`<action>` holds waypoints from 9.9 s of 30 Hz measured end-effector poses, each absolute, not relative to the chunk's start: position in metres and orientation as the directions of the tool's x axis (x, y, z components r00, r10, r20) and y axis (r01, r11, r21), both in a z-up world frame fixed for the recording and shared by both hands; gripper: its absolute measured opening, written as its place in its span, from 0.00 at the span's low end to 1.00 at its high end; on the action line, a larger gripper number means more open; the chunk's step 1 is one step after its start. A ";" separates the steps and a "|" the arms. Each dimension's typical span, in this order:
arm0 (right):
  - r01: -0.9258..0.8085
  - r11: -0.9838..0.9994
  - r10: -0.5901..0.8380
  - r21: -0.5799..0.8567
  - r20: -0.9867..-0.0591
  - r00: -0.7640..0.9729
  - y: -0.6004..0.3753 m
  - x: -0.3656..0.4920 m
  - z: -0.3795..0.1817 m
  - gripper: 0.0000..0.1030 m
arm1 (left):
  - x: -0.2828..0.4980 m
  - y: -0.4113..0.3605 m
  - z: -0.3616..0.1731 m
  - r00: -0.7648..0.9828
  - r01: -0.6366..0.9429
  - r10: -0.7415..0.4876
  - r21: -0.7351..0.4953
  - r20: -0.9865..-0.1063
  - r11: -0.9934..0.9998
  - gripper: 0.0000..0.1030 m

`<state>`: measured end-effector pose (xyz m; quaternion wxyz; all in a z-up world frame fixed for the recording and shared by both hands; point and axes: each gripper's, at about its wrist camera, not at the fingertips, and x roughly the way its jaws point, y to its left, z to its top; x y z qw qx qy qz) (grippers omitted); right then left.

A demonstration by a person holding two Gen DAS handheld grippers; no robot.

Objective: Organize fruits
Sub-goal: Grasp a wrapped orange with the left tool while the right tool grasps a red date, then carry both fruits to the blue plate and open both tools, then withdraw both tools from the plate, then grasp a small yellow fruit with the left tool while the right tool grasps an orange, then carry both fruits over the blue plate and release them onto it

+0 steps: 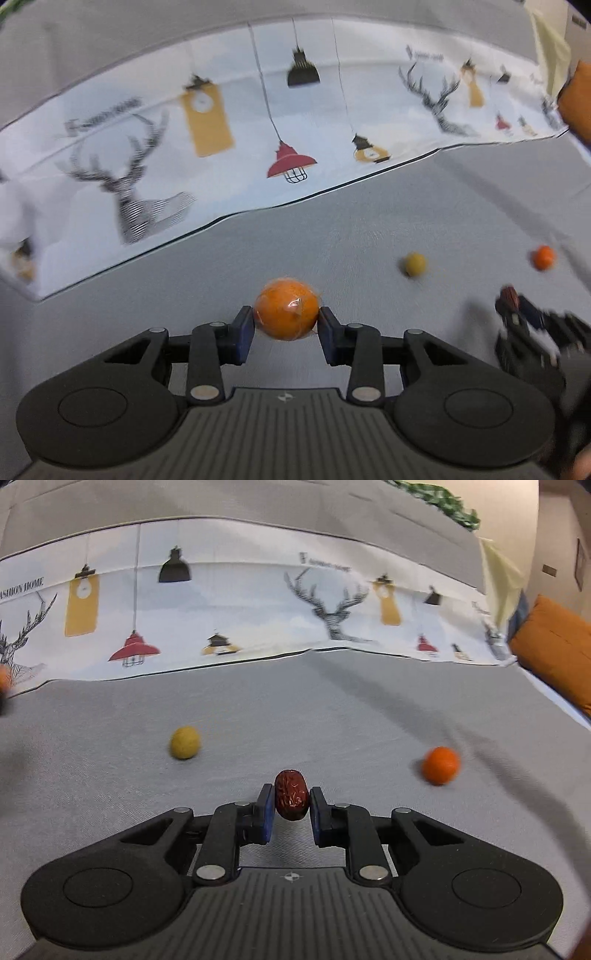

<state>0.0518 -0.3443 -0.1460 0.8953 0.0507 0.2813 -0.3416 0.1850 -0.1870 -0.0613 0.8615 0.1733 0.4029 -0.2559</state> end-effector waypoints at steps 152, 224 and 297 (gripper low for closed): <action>0.112 0.986 -0.158 -0.126 -0.454 0.877 -0.088 -0.203 0.047 0.99 | -0.112 0.066 0.047 0.713 0.380 -0.245 0.069 -0.657 0.922 1.00; 0.754 0.656 -0.593 0.008 -0.612 0.523 -0.522 0.035 -0.205 0.99 | 0.230 -0.352 -0.194 0.469 0.671 -0.349 0.070 -0.812 0.738 1.00; 0.062 0.998 -0.060 -0.014 -0.517 0.854 -0.102 -0.207 0.036 0.35 | -0.089 0.066 0.027 0.571 0.396 -0.252 -0.008 -0.781 0.918 0.25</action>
